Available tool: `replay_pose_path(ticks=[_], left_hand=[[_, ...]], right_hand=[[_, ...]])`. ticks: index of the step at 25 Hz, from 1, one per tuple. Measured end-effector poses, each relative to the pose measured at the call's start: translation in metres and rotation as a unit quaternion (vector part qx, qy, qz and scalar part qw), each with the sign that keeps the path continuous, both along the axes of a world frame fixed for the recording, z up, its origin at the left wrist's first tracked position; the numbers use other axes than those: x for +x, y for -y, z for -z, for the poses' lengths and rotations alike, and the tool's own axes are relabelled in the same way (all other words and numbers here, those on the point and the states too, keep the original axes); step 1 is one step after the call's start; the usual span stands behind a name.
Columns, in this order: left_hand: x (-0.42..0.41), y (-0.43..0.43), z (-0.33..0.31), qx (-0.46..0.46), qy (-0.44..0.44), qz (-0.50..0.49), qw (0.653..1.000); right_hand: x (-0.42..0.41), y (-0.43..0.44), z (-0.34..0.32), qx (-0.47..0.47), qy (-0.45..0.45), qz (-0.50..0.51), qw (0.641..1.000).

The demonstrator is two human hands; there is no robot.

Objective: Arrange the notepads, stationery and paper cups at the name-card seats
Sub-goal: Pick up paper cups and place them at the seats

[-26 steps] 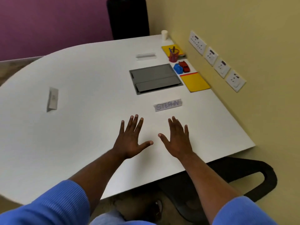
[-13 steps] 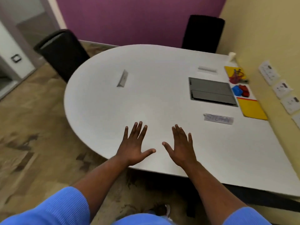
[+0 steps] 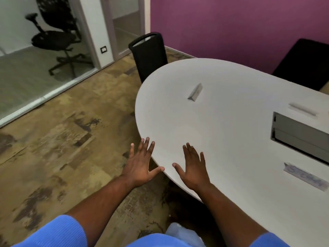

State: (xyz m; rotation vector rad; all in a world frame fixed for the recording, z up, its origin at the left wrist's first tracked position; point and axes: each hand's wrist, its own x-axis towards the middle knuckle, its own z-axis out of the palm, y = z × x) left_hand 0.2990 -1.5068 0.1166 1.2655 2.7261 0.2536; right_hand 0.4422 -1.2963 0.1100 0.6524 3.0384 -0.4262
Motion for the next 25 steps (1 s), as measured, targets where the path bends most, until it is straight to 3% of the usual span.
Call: replay_pose_path(ticks=[12, 17, 25], left_hand=[[-0.121, 0.032, 0.022, -0.036, 0.017, -0.139, 0.989], [-0.194, 0.046, 0.017, -0.002, 0.015, -0.178, 0.984], [-0.4, 0.118, 0.03, 0.007, 0.009, -0.161, 0.987]], right_hand=[[-0.191, 0.006, 0.023, -0.027, -0.025, -0.118, 0.992], [-0.299, 0.026, 0.023, -0.036, -0.041, -0.162, 0.985], [-0.491, 0.105, 0.04, -0.039, -0.048, -0.13, 0.99]])
